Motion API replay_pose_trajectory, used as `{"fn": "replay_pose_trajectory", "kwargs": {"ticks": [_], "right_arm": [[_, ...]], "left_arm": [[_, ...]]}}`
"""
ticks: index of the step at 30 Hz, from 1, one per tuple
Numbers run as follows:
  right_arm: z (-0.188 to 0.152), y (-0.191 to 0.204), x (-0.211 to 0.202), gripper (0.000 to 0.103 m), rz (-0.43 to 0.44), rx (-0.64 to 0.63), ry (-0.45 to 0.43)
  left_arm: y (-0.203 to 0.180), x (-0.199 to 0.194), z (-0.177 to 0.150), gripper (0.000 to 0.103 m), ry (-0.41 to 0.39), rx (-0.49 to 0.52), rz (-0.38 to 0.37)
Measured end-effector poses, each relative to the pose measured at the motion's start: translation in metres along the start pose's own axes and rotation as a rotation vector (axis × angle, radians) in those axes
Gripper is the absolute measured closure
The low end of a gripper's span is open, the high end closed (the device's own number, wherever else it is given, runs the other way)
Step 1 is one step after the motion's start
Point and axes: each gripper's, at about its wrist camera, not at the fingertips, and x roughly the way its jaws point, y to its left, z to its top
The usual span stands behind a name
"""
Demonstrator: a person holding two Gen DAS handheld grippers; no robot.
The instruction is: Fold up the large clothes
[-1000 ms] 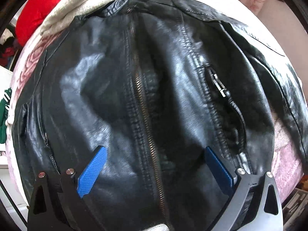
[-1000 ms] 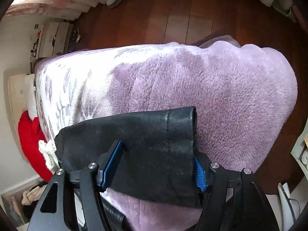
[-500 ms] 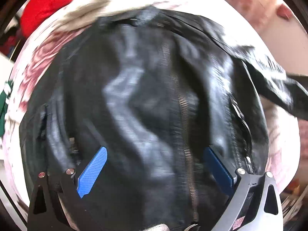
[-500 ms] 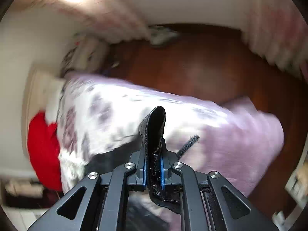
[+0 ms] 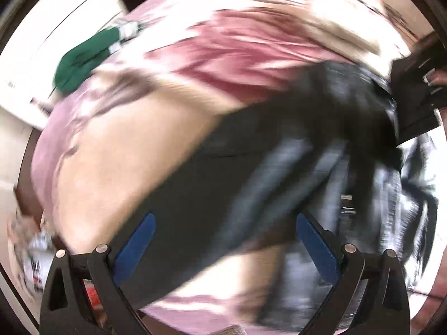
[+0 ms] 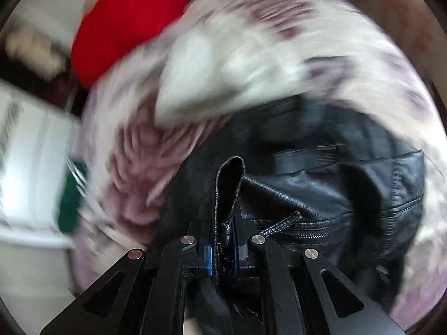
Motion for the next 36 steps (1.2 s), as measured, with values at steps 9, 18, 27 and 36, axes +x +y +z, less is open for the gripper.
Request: {"fn": "replay_pose_trajectory", "kwargs": {"ticks": [9, 18, 27, 36], "right_arm": [[-0.045, 0.061, 0.102, 0.022, 0.097, -0.084, 0.267], [-0.074, -0.038, 0.002, 0.020, 0.105, 0.053, 0.211], [-0.096, -0.095, 0.024, 0.020, 0.091, 0.159, 0.263], [-0.085, -0.058, 0.020, 0.020, 0.052, 0.000, 0.223]], "left_arm": [[0.178, 0.011, -0.081, 0.000, 0.121, -0.318, -0.002], [0.241, 0.066, -0.198, 0.000, 0.278, -0.893, -0.399], [0.189, 0.109, -0.201, 0.071, 0.255, -1.237, -0.419], [0.253, 0.056, -0.121, 0.094, -0.088, -1.132, -0.276]]}}
